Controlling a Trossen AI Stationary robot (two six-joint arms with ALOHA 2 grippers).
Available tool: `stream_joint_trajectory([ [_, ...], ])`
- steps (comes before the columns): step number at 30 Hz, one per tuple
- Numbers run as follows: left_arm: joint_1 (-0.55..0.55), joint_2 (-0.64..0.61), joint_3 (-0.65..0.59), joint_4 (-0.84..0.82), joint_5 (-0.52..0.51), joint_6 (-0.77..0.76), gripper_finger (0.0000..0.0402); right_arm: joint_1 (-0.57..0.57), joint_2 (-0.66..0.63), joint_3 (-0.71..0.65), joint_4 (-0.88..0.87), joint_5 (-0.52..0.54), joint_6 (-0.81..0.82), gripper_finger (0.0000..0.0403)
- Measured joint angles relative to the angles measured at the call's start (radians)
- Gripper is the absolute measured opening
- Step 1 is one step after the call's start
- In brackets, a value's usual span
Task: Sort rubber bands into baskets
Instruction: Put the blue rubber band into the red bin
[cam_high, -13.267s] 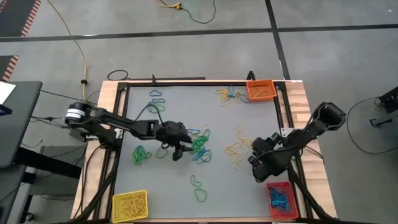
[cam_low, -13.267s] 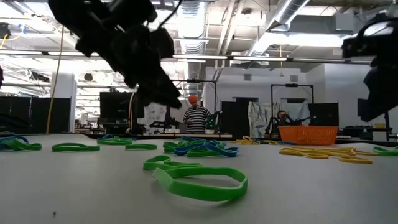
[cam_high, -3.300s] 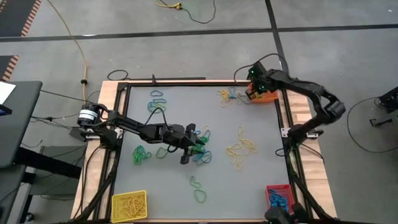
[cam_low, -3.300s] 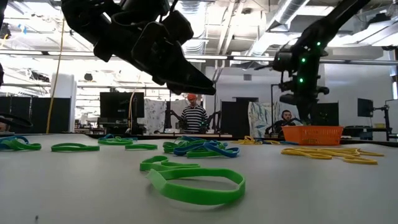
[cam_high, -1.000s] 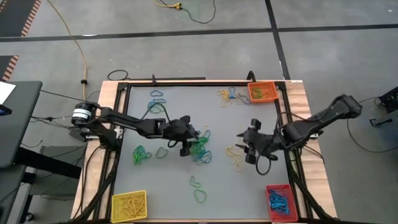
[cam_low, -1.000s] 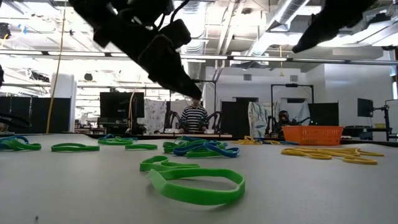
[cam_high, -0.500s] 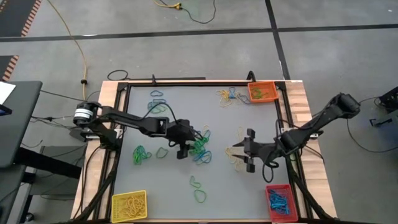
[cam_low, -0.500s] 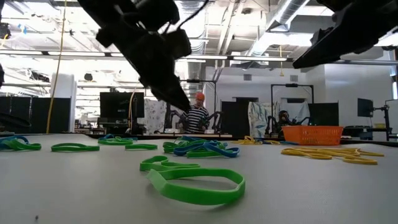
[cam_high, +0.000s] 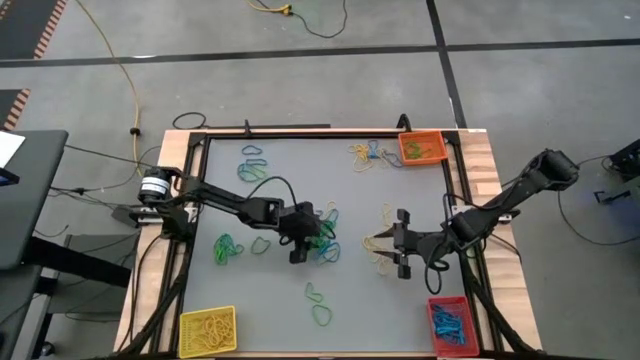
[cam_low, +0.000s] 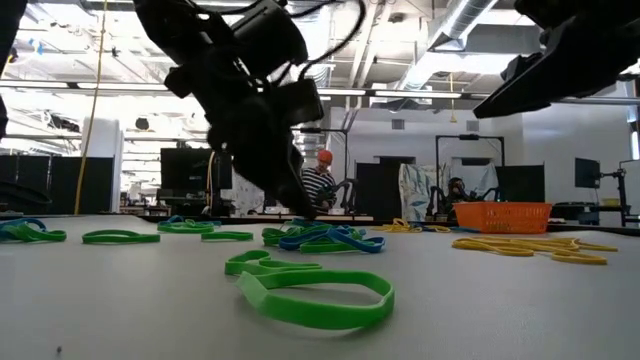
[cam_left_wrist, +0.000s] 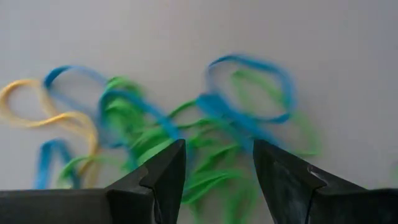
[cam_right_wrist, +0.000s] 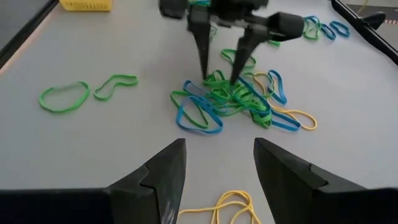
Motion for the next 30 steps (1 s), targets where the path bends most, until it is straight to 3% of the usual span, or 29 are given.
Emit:
stream_joint_trajectory([
  [5, 0.005, 0.000, 0.007, -0.023, -0.093, 0.010, 0.0178, 0.000, 0.000, 0.000, 0.022, 0.000, -0.004, 0.0217],
  [12, 0.010, 0.036, 0.005, -0.063, -0.023, 0.067, 0.0178, 0.000, 0.000, 0.000, 0.028, 0.000, -0.004, 0.0217],
  [17, 0.006, 0.059, 0.023, -0.059, -0.058, 0.066, 0.0168, 0.000, 0.000, 0.000, 0.041, 0.000, -0.004, 0.0217],
  [27, 0.007, 0.063, 0.124, -0.173, -0.087, 0.138, 0.0016, 0.000, 0.000, 0.000, 0.040, 0.000, -0.001, 0.0217],
  [30, 0.007, 0.063, 0.162, -0.228, -0.087, 0.146, 0.0007, 0.000, 0.000, 0.000, 0.039, 0.000, -0.001, 0.0217],
])
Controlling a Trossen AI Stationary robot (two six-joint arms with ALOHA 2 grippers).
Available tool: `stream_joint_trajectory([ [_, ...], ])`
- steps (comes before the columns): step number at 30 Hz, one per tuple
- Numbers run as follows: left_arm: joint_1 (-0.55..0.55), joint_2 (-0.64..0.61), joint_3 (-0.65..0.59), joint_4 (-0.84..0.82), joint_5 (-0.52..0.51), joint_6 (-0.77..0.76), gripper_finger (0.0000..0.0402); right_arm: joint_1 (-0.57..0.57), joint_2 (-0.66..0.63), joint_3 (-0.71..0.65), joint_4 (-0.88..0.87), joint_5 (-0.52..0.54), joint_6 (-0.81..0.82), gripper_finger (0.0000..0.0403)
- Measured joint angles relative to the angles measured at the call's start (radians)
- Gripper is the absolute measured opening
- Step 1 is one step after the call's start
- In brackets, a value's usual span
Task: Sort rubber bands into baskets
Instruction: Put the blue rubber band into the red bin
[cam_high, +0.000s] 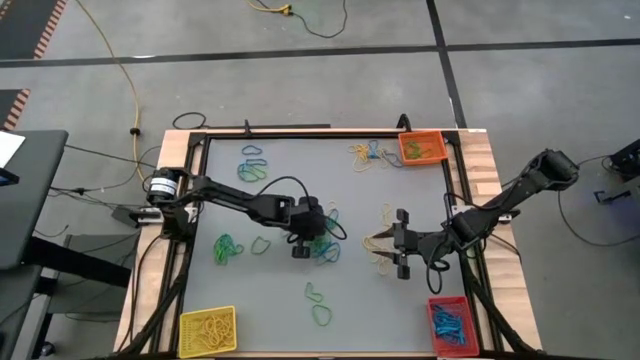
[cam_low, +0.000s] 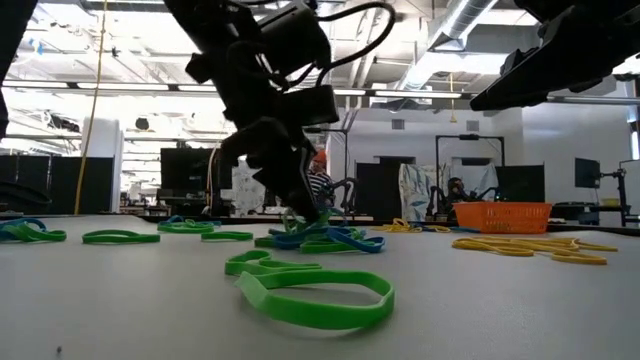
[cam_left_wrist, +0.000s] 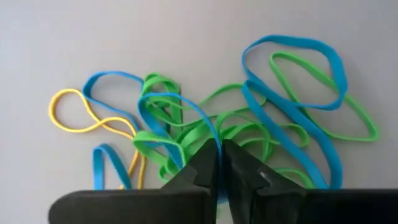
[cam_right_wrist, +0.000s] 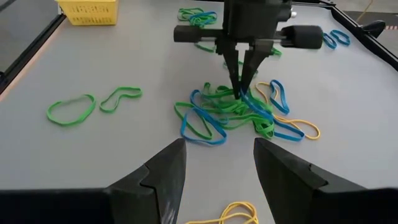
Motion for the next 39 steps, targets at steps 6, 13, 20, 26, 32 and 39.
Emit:
stream_joint_trajectory([
  [6, 0.000, 0.000, 0.043, -0.064, 0.011, 0.003, 0.0009, 0.000, 0.000, 0.000, 0.000, 0.000, 0.000, 0.0217],
  [13, 0.000, 0.000, 0.046, -0.073, 0.046, 0.001, 0.0002, 0.000, 0.004, 0.000, 0.001, 0.000, 0.022, 0.0217],
  [20, -0.017, -0.001, 0.046, -0.064, 0.042, 0.018, 0.0002, -0.039, 0.156, 0.001, 0.158, -0.005, -0.008, 0.0217],
  [26, -0.038, -0.003, 0.070, -0.062, -0.049, 0.053, 0.0002, -0.101, 0.320, 0.001, 0.341, -0.025, -0.082, 0.0217],
  [32, -0.064, -0.005, 0.129, -0.075, -0.091, 0.106, 0.0002, -0.147, 0.358, 0.001, 0.354, -0.027, -0.082, 0.0217],
  [39, -0.071, -0.005, 0.164, -0.039, -0.002, 0.163, 0.0002, -0.121, 0.314, 0.002, 0.355, -0.027, -0.122, 0.0217],
])
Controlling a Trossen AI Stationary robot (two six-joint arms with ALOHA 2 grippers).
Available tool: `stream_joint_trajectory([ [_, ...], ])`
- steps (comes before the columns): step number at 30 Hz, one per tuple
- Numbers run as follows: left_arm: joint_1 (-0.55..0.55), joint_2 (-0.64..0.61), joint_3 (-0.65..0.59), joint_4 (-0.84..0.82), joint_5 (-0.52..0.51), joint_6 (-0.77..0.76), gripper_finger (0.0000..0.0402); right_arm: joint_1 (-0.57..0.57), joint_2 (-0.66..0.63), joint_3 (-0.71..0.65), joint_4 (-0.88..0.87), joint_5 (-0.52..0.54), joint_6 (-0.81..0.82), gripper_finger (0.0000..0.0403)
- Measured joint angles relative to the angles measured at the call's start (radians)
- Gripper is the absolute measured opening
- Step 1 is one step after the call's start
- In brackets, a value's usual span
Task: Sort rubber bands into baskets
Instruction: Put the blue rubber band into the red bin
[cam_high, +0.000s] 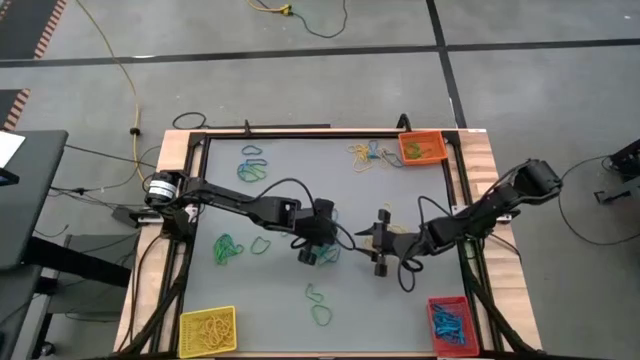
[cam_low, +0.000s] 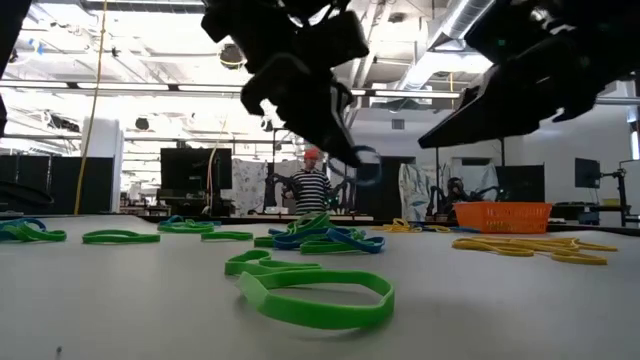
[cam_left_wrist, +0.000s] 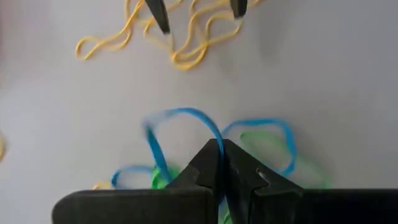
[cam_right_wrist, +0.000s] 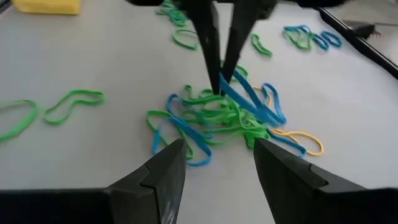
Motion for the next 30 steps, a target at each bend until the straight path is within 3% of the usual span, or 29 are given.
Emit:
stream_joint_trajectory([
  [12, 0.000, 0.000, 0.000, 0.151, 0.322, 0.003, 0.0002, 0.006, 0.057, 0.000, 0.134, 0.002, -0.094, 0.0217],
  [21, 0.000, 0.000, 0.000, 0.176, 0.351, -0.007, 0.0002, 0.003, 0.094, 0.005, 0.217, -0.016, -0.140, 0.0206],
  [25, 0.000, 0.000, 0.000, 0.188, 0.361, -0.016, 0.0002, 0.009, 0.094, 0.015, 0.212, -0.028, -0.162, 0.0159],
  [30, 0.000, 0.000, 0.000, 0.188, 0.362, -0.018, 0.0002, 0.012, 0.094, 0.017, 0.207, -0.035, -0.172, 0.0051],
])
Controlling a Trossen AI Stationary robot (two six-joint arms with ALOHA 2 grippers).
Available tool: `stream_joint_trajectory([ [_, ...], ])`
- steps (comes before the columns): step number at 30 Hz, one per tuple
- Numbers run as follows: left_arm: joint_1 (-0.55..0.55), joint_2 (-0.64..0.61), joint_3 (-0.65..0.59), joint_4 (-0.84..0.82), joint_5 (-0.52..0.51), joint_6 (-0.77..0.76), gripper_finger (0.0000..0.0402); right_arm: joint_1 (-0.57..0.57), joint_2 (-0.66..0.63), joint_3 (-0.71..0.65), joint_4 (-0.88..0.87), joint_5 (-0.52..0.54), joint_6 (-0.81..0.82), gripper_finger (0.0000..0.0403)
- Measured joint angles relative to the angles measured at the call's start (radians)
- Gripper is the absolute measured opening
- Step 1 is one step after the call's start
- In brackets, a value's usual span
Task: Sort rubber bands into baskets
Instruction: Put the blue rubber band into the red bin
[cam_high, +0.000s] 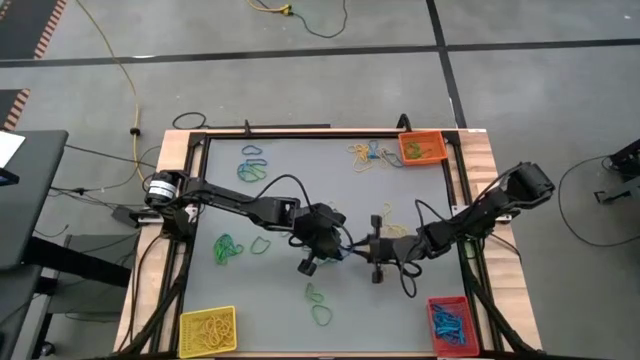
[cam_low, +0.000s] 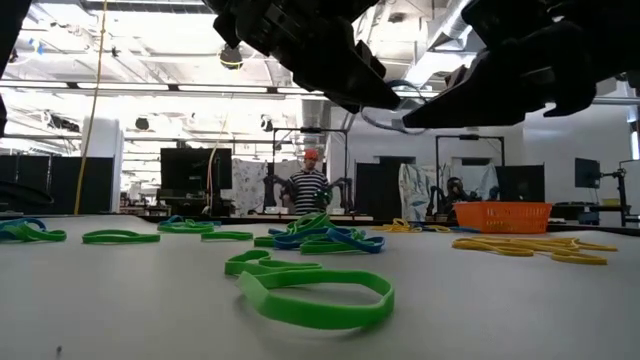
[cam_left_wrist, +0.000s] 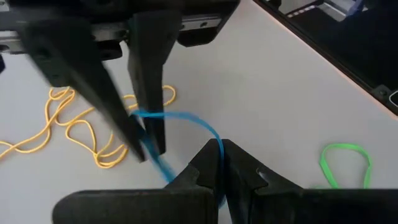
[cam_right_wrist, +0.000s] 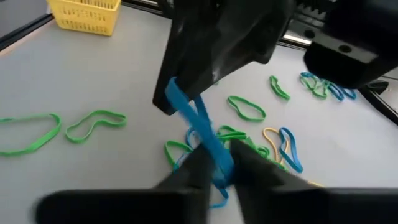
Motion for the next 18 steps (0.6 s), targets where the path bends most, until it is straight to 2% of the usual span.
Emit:
stream_joint_trajectory([
  [2, 0.000, 0.000, 0.000, 0.001, 0.000, 0.000, 0.0002, 0.000, 0.000, 0.000, -0.005, -0.015, 0.000, 0.0020],
  [6, 0.000, 0.000, 0.000, 0.001, -0.001, 0.000, 0.0005, 0.018, -0.001, 0.000, -0.013, -0.013, 0.011, 0.0024],
  [9, -0.005, 0.000, 0.000, -0.005, -0.029, 0.002, 0.0024, 0.043, -0.003, 0.000, -0.021, -0.014, 0.011, 0.0019],
  [13, -0.023, 0.000, 0.000, -0.009, -0.100, 0.026, 0.0079, 0.081, -0.030, 0.000, -0.099, -0.015, 0.058, 0.0019],
  [18, -0.032, 0.000, 0.000, -0.008, -0.135, 0.036, 0.0161, 0.151, -0.144, 0.000, -0.337, -0.022, 0.210, 0.0019],
])
